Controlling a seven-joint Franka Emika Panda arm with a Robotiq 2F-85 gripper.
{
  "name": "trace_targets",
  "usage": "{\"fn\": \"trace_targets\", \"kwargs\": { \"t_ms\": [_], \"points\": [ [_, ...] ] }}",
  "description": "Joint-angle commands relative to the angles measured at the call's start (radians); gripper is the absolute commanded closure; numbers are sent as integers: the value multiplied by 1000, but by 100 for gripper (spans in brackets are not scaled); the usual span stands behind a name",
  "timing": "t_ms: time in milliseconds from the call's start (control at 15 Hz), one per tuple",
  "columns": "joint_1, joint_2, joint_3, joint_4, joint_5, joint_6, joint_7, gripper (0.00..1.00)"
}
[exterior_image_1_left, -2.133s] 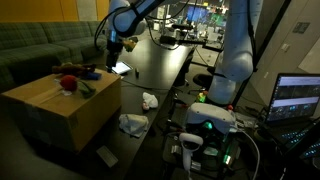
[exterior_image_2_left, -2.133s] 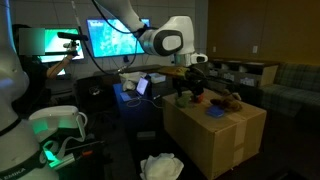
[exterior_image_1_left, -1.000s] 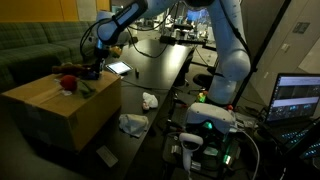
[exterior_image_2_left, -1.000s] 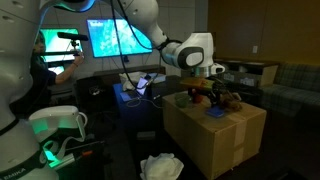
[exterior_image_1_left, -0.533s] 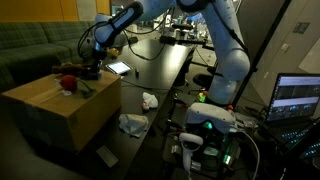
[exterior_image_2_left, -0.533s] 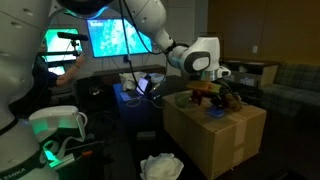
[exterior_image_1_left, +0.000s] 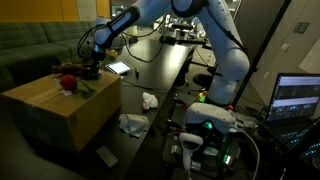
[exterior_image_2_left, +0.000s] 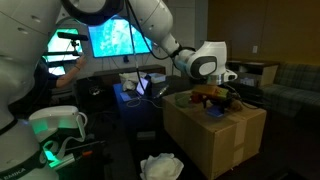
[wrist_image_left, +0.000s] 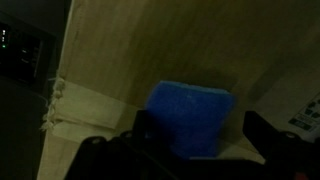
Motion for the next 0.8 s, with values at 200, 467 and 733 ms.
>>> {"fn": "trace_targets", "kwargs": {
  "t_ms": [200,467,733],
  "points": [
    [-18,67,17,94,4,-30,-23,0],
    [-15,59,13,87,-3,-29,-20,34],
    [-12,24,5,56,-8,-19,-8,62]
  ]
}}
